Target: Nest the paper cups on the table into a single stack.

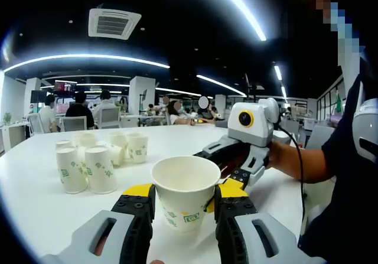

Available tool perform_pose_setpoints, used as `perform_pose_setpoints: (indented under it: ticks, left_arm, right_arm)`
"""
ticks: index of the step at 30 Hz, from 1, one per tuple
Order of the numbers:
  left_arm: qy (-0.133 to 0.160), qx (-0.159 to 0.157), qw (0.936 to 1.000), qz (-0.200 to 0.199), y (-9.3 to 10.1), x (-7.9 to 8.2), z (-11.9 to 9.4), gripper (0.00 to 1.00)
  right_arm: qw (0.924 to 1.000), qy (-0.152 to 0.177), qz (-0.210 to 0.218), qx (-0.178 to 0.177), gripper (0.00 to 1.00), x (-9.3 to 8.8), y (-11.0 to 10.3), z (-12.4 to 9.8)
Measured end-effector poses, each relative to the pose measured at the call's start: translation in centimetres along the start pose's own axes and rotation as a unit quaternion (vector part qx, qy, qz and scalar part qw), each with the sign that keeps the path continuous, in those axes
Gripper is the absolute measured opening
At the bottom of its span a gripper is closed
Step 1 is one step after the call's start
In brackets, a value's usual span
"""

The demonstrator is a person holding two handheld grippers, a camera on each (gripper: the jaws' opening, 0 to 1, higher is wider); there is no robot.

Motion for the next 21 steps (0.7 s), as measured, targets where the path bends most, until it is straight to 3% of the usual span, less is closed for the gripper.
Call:
perform_pose_setpoints:
  ticks: [21]
  left_arm:
    - [0.004,0.002,1.0,0.004,-0.1,-1.1,0.7,0.42]
  right_arm:
    - [0.9999,0.007,-0.004,-0.012,0.43,-1.2,0.0,0.3]
Point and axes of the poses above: the point that each gripper's makers call its tool centre point, and the gripper's own axes: z roughly forward along the fingers, y roughly to its right, x roughly out of its top, the point moved 10 cm from there along -z, roughly backward along the fingers, and after that the axes turned 14 degrees about x, right-handed, at the moved point
